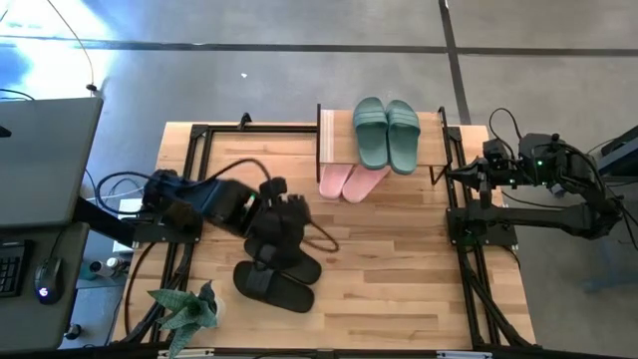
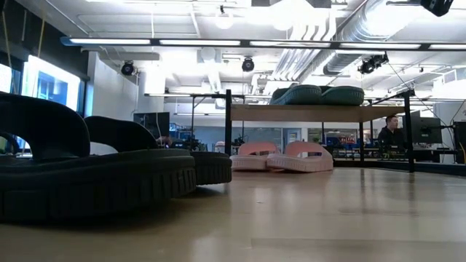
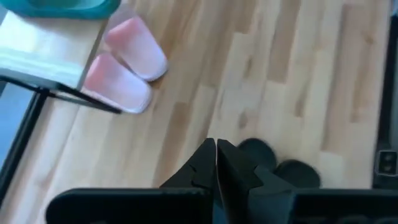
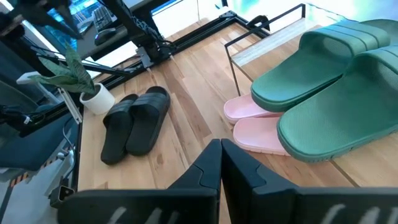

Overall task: Pick and place slides into the shelf
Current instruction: Move the bottom black slide to the top right of the table

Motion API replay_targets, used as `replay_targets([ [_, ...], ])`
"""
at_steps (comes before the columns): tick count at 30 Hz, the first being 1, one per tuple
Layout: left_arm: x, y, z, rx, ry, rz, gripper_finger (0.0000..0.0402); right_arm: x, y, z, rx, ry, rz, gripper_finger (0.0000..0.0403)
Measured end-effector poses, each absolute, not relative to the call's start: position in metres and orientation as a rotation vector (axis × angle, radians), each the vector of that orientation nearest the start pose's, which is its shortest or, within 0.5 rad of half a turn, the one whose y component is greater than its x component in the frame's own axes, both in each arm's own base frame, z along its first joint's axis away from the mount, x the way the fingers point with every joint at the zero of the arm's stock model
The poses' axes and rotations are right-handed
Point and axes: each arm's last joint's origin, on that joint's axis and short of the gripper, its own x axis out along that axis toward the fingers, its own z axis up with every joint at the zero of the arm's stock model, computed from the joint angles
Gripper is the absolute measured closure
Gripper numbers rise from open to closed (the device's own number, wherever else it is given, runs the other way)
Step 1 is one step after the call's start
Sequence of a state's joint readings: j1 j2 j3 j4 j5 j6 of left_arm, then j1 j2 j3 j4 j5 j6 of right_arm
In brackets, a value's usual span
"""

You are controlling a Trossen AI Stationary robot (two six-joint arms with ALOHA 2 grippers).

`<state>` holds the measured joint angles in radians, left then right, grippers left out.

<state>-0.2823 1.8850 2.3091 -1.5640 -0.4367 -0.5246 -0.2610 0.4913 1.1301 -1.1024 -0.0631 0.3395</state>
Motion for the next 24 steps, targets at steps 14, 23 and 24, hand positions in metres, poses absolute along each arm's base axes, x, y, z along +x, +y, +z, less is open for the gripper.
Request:
replay_targets([
  [14, 0.350, -0.134, 0.403, -0.183, 0.550, -0.271, 0.0396, 0.034, -0.007, 0.379, 0.407, 0.422, -0.271, 0.0401],
  [23, 0.344, -0.121, 0.340, -0.232, 0.537, -0.238, 0.0397, 0.034, -0.007, 0.379, 0.407, 0.422, -0.270, 0.0401],
  [24, 0.341, -0.120, 0.333, -0.251, 0.542, -0.232, 0.0397, 0.034, -0.007, 0.379, 0.407, 0.422, -0.271, 0.0401],
])
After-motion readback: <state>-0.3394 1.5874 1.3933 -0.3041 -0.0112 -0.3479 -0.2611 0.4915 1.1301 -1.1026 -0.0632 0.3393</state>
